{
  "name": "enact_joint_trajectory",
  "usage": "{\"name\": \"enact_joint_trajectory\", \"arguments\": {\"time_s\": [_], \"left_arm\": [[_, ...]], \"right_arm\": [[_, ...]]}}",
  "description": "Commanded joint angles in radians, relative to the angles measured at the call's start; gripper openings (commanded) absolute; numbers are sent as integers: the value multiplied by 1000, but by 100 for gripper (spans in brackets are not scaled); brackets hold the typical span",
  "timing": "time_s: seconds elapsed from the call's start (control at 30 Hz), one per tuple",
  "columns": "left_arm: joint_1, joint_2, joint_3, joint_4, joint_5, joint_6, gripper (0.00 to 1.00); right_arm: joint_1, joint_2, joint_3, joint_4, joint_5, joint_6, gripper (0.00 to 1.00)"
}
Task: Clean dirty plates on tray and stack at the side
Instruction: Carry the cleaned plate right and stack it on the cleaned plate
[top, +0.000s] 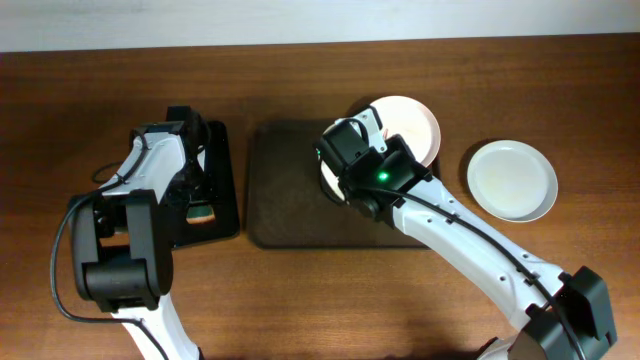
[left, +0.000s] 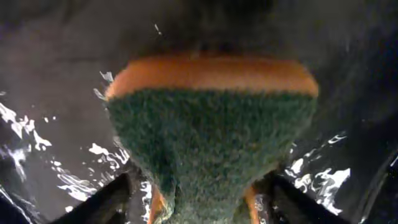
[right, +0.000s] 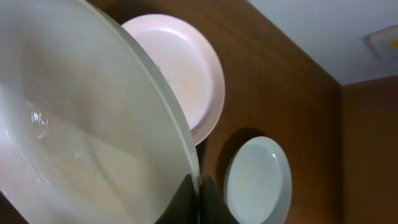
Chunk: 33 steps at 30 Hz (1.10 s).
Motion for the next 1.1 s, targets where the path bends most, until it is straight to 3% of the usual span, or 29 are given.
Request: {"name": "enact_joint_trajectory", "arguments": {"time_s": [0.0,0.1,0.13,0.17,0.2,0.23,0.27,0.3,0.4,0.43,0.47,0.5,0.53,0.57,0.7,0.77,0.83,0.87,1.0,1.07], "left_arm": [[-3,11,2,-5,-8,2,0],[-3,11,2,-1,-8,2,0],[-3,11,2,1,-8,2,17],[-3,11,2,2,-8,2,52],[-3,11,2,3,-8,2,52],[-3,11,2,3,-8,2,43],[-3,11,2,5,-8,3,5],[-3,11,2,5,-8,3,0],[-3,11,10,5,-8,2,3],[-3,11,14,4,-7,2,23],[-3,11,18,1,-7,2,32],[-3,11,20,-1,-7,2,33],[-3,11,23,-3,-6,2,28],[-3,11,23,-4,-4,2,0],[-3,11,23,-10,-4,3,2],[-3,11,23,-10,-4,2,35],[-3,11,23,-10,-4,2,25],[-3,11,23,-10,-4,3,2],[-3,11,23,-7,15,3,0],[-3,11,23,-3,16,2,52]], "right_arm": [[6,-31,56,3,52,3,4],[8,-32,69,3,76,-4,4],[7,-32,71,3,77,-18,4],[8,-35,71,3,86,-19,4],[7,-37,71,2,92,-19,4],[7,-39,71,3,99,-19,4],[7,-42,71,5,99,-17,4],[6,-43,71,7,99,-4,4],[-18,-60,71,12,95,103,4],[-33,-66,71,11,86,127,4],[-56,-74,71,11,68,149,4],[-73,-80,71,11,48,153,4],[-105,-88,71,11,12,173,4],[-139,-96,71,10,-29,189,4],[-314,-112,71,2,-262,246,4],[-421,-112,71,-21,-397,283,4],[-559,-112,71,-50,-547,309,4],[-611,-112,71,-57,-603,309,4],[-881,-101,70,-100,-784,309,4],[-966,-87,70,-119,-808,309,4]]}}
